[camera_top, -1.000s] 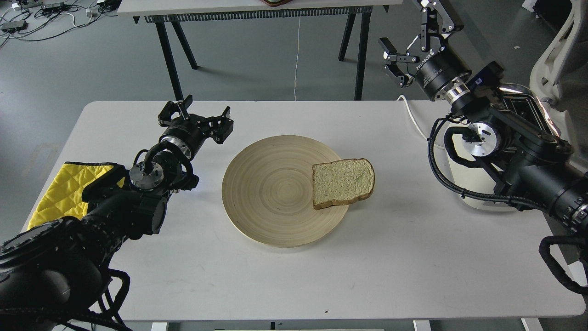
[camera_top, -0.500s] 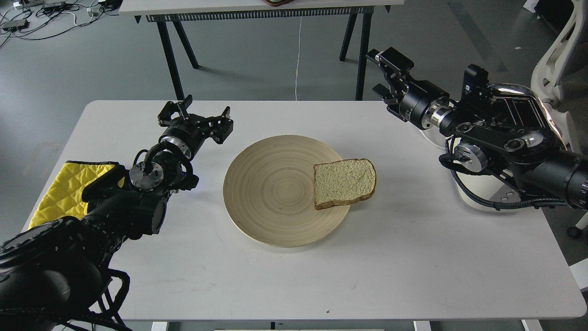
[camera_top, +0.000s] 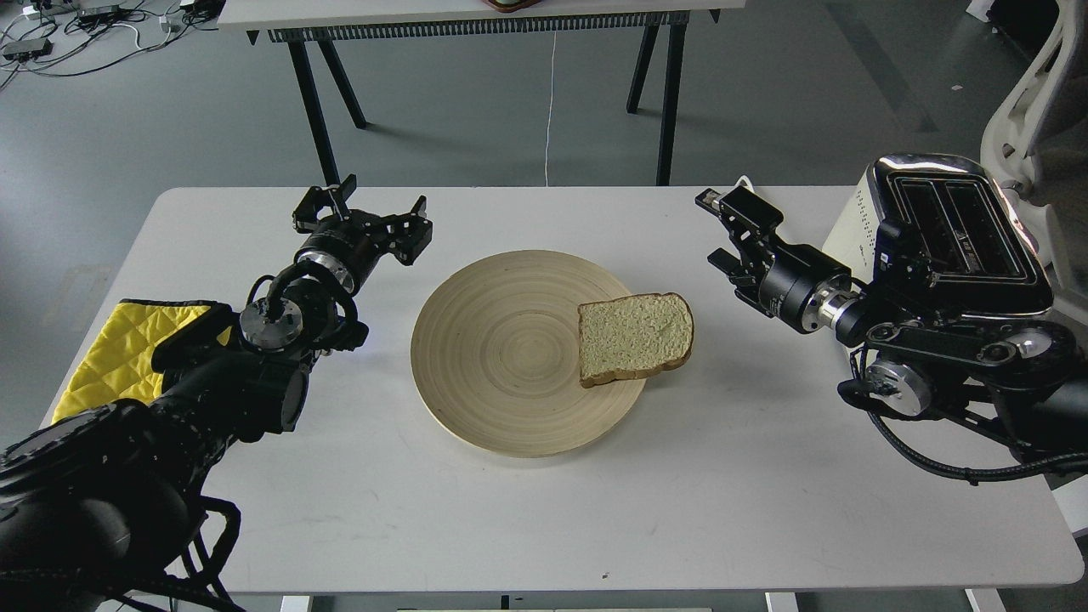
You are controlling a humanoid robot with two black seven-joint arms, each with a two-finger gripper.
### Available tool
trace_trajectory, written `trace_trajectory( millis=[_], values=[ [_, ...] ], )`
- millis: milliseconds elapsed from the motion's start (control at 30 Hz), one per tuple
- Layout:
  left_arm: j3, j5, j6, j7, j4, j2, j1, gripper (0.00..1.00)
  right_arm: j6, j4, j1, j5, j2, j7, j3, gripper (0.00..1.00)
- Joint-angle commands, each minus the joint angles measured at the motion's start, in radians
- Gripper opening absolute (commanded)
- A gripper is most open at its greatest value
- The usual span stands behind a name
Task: Put bread in toaster with right arm
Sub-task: 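Lower the open right gripper toward the bread slice on the plate, then close the right gripper on the bread slice's edge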
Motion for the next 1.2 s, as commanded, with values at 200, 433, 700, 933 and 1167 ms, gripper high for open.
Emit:
trace_trajectory(
  millis=[200,433,700,933,1167],
  values=[
    [0.0,0.0,0.0,0.0,0.0,0.0,0.002,1.0,-0.088,-0.001,-0.089,-0.044,0.02,0.0,-0.005,0.99],
    [0.0,0.001,0.0,0.0,0.0,0.0,0.002,1.0,-0.093,-0.008,-0.088,-0.045,0.054,0.0,-0.075,0.99],
    [0.0,0.001,0.0,0.0,0.0,0.0,0.001,1.0,-0.108,-0.007,-0.088,-0.047,0.074,-0.009,-0.097,0.97],
    [0.0,0.0,0.0,0.0,0.0,0.0,0.001,1.0,-0.11,-0.007,-0.086,-0.047,0.074,-0.019,-0.117,0.85],
    [0.0,0.0,0.0,0.0,0.0,0.0,0.001,1.0,-0.11,-0.005,-0.086,-0.048,0.077,-0.02,-0.123,0.76]
  ],
)
